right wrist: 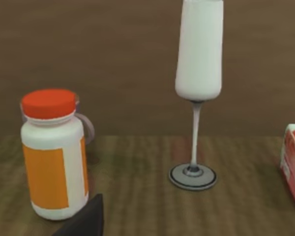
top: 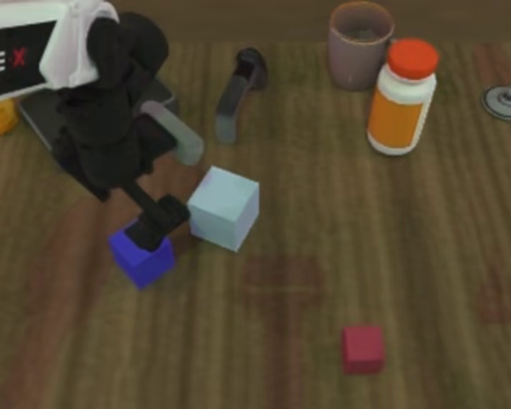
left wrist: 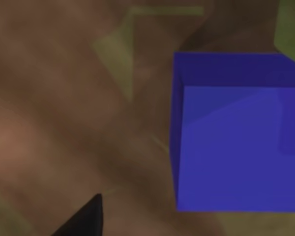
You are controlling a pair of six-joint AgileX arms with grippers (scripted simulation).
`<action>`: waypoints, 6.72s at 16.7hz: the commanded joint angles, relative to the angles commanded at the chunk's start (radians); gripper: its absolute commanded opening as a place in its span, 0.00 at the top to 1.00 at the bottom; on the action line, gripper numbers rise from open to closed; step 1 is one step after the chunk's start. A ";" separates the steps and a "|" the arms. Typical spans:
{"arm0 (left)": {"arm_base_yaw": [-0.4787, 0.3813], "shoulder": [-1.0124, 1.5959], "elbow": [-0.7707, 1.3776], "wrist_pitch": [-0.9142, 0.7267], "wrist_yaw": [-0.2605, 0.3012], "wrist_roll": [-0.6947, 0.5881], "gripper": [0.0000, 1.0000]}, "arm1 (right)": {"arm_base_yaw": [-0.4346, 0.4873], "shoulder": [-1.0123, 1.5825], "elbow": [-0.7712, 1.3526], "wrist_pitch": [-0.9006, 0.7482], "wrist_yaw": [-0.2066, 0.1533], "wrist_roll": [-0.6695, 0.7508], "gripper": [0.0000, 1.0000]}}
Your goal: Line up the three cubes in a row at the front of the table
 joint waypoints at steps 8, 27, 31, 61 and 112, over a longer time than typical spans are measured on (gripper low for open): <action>0.004 0.109 -0.137 0.251 0.001 0.002 0.00 | 0.000 0.000 0.000 0.000 0.000 0.000 0.00; 0.005 0.138 -0.172 0.314 0.001 0.003 0.90 | 0.000 0.000 0.000 0.000 0.000 0.000 0.00; 0.005 0.138 -0.172 0.314 0.001 0.003 1.00 | 0.000 0.000 0.000 0.000 0.000 0.000 0.00; -0.385 0.008 0.020 -0.001 0.010 0.099 1.00 | 0.000 0.000 0.000 0.000 0.000 0.000 0.00; -0.568 0.029 -0.003 0.048 0.011 0.152 0.00 | 0.000 0.000 0.000 0.000 0.000 0.000 0.00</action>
